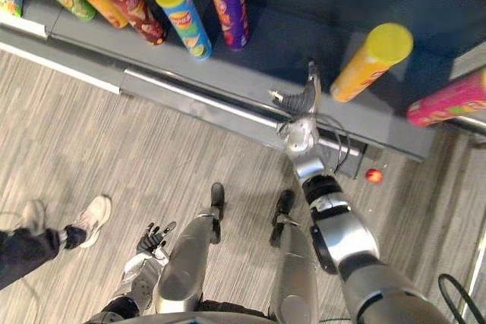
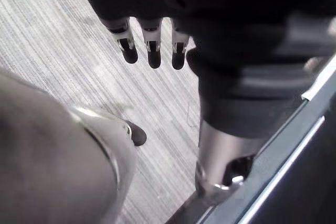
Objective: Put the gum and the chips on the shelf.
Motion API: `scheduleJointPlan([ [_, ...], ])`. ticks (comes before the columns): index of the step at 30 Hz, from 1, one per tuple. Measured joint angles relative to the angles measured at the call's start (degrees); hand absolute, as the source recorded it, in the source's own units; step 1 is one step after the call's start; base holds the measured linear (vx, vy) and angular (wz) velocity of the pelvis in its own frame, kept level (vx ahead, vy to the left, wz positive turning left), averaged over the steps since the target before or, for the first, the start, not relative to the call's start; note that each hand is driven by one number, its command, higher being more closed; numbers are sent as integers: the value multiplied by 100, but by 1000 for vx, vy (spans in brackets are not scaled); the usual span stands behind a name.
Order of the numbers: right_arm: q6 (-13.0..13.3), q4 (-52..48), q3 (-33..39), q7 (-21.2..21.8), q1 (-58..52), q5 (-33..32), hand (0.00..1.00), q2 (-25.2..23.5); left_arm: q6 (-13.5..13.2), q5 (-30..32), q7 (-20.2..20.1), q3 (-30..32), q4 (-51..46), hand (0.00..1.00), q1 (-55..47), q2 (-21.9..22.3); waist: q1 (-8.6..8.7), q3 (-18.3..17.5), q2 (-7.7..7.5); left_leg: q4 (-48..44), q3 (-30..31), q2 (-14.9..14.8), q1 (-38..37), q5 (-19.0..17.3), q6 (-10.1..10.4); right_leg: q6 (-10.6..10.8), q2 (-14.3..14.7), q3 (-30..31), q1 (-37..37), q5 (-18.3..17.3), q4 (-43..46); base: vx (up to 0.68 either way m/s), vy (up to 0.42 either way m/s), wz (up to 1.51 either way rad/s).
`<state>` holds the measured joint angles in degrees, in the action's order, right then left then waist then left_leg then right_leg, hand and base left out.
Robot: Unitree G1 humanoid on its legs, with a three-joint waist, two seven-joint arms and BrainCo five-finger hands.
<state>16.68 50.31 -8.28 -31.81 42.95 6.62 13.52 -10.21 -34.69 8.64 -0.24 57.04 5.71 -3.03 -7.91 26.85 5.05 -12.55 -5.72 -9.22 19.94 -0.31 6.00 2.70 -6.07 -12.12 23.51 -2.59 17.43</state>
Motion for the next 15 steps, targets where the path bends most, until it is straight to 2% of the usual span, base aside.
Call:
scheduleJointPlan([
  [3,28,-283,-71,263,-700,-51,0,-168,95,175,32,-33,18,0,-53,-170,158,7,-157,40,-19,-18,-311,-82,-1,44,67,39,-408,65,-287,45,44,-7],
  [5,8,-1016,-362,519,-1439,-79,0,-313,94,243,32,18,15,0,-114,-250,308,-22,-306,45,-75,-28,-470,-156,10,87,117,134,-608,138,-486,63,59,-19],
  [6,-26,-1340,-561,657,-1838,-90,0,-336,102,249,32,18,13,0,-157,-284,325,-50,-383,62,-178,-42,-596,-182,-5,88,147,219,-732,202,-623,59,46,-27],
  [7,-35,-1421,-617,690,-1953,-89,0,-347,106,257,32,20,14,0,-170,-290,334,-59,-398,70,-191,-43,-636,-189,-9,79,157,239,-781,231,-663,86,55,-32],
  [9,-149,-1733,-1017,963,-2688,-61,0,-478,151,368,11,84,13,0,-342,-344,456,-230,-569,236,-318,-34,-908,-211,-16,86,195,346,-1050,358,-954,98,51,-25],
  [12,-173,-1855,-1552,1489,-3811,-38,0,-550,177,469,-48,221,166,0,-618,-425,623,-717,-854,530,-510,-4,-1236,-217,-15,131,223,502,-1345,473,-1340,128,50,-25],
  [15,-173,-1810,-1602,1911,-4513,-38,0,-539,288,643,-204,290,311,0,-719,-471,671,-1040,-983,753,-653,33,-1546,-221,-17,146,223,623,-1542,484,-1473,102,43,-19],
])
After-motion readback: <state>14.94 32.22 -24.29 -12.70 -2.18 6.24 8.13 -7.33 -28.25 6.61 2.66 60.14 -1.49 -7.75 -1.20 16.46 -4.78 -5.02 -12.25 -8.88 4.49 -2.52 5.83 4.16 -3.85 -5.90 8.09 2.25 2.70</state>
